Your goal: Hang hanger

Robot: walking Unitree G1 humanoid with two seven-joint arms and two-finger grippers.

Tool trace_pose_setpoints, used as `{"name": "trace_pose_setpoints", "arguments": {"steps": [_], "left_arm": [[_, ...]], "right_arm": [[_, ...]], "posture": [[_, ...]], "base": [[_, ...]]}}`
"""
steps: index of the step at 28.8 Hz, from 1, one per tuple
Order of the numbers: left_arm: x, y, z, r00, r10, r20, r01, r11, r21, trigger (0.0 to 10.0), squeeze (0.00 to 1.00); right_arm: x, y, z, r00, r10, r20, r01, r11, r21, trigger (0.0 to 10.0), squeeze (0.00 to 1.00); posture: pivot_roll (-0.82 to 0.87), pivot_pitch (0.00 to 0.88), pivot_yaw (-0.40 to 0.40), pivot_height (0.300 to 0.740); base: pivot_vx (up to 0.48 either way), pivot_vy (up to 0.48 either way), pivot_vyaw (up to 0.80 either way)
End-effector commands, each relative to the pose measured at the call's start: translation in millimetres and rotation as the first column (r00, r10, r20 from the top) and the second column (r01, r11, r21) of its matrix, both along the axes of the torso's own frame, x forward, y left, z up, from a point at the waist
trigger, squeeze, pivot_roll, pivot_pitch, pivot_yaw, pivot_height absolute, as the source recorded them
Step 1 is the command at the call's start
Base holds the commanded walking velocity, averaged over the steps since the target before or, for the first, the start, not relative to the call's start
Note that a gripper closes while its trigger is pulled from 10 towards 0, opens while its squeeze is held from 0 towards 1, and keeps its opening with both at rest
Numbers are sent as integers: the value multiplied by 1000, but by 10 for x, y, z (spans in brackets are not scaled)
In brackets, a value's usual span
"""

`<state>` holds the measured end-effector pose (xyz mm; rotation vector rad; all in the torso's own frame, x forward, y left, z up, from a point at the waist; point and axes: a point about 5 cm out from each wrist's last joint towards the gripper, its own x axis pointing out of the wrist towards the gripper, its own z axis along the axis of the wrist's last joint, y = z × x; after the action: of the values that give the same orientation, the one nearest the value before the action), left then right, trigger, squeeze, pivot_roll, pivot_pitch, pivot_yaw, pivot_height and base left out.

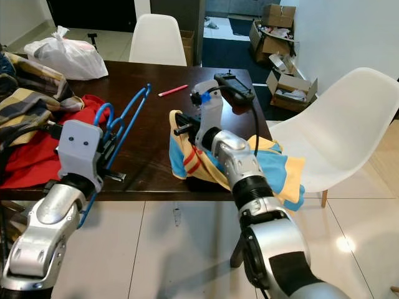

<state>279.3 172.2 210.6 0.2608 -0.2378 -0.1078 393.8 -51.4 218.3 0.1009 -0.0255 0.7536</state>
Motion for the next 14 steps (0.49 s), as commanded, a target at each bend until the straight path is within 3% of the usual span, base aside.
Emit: {"name": "trace_pose_setpoints", "arguments": {"steps": [1,2,4,5,12,14], "left_arm": [[-14,5,-23,1000,5,-9,-6,999,-35,10000,0],[-7,38,-17,1000,27,-8,-27,999,-39,10000,0],[-3,61,-13,999,42,-8,-42,998,-39,10000,0],[0,83,-10,999,53,-6,-54,998,-38,10000,0],[0,116,-14,998,67,-5,-67,997,-37,10000,0],[-1,111,-18,998,63,-7,-63,997,-33,10000,0]], "right_arm": [[-1,-1,-46,1000,-7,-4,7,1000,-2,1882,0],[-7,24,-37,1000,5,4,-5,1000,-3,4157,0],[-9,43,-30,1000,12,9,-12,1000,-3,4157,0],[-16,63,-32,1000,21,15,-20,1000,-7,10000,0],[-43,106,-75,999,41,14,-41,999,-12,10000,0],[-67,124,-101,998,59,15,-59,998,-15,10000,0]], "posture": [[122,94,-112,740],[122,94,-112,740],[122,94,-112,740],[123,94,-111,740],[122,93,-108,740],[123,90,-104,740]], "base": [[0,0,0],[0,0,0],[0,0,0],[0,259,0],[265,37,0],[311,0,725]]}}
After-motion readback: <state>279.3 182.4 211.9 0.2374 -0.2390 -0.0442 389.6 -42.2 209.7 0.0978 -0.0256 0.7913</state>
